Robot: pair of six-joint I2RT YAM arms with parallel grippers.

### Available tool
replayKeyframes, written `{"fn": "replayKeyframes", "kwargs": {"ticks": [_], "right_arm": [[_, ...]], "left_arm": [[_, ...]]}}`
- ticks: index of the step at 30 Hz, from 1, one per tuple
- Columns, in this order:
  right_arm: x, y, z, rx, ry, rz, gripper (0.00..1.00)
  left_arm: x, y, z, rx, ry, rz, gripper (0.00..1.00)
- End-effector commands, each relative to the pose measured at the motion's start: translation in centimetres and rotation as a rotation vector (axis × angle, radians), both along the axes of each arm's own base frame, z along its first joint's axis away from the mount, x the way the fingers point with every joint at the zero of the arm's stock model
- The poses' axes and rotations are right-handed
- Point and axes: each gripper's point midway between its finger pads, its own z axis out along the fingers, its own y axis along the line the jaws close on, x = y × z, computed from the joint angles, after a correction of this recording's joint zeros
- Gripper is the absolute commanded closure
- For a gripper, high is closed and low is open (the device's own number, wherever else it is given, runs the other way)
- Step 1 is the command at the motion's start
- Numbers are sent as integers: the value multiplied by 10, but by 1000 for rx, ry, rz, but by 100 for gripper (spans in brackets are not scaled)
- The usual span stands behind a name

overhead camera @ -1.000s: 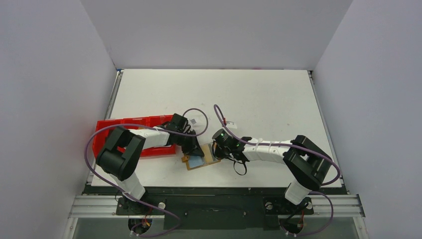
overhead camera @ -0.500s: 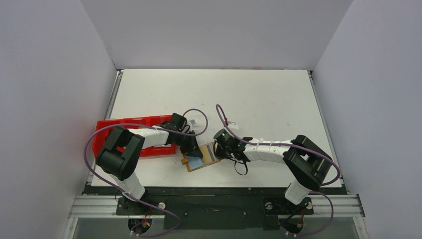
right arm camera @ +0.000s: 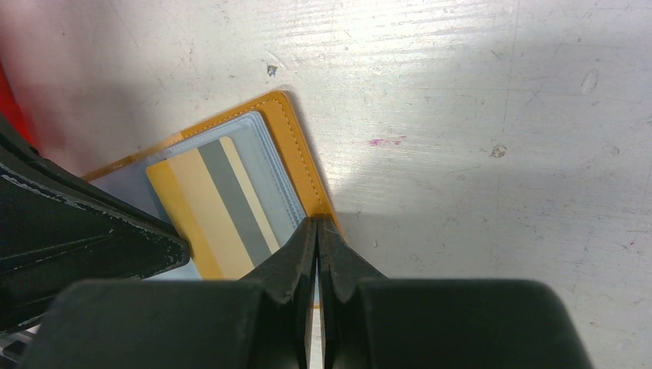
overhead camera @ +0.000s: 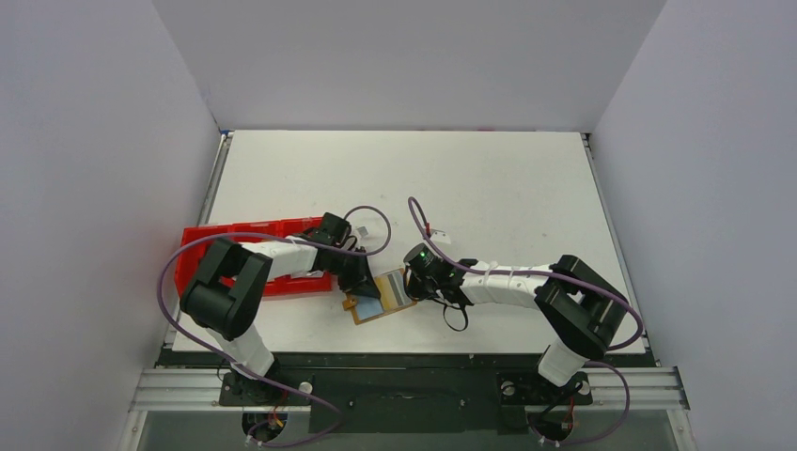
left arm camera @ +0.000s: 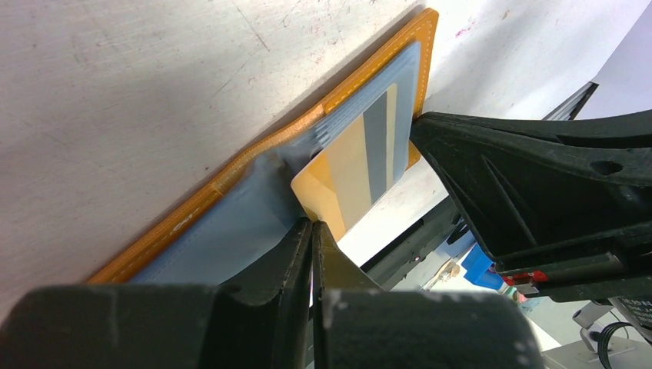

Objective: Take the credit cards out of the card holder
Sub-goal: Remove the credit card from the card holder.

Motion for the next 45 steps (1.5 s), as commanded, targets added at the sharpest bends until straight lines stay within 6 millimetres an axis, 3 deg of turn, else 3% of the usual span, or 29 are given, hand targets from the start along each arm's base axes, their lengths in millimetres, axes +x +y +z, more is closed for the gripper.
{"fn": "replayKeyframes", "kwargs": {"ticks": [1, 15, 31, 35, 39, 45], "right_arm": [[-27, -51, -41, -199, 114, -20, 100], [-26, -53, -42, -202, 113, -21, 100], [-27, -53, -44, -197, 115, -22, 100], [-20, -40, -29, -157, 81, -3, 100], [-13, -30, -5, -158, 19, 23, 93], [-10, -21, 10, -156, -17, 54, 84]], "left_arm": [[6, -1, 14, -20, -35, -13, 100], [5, -2, 33, -77, -45, 2, 100], [-4, 24, 19, 27, -44, 17, 100], [-4, 25, 14, 46, -42, 18, 100], [-3, 29, 9, 72, -35, 25, 100], [-1, 32, 12, 92, -55, 23, 100]]}}
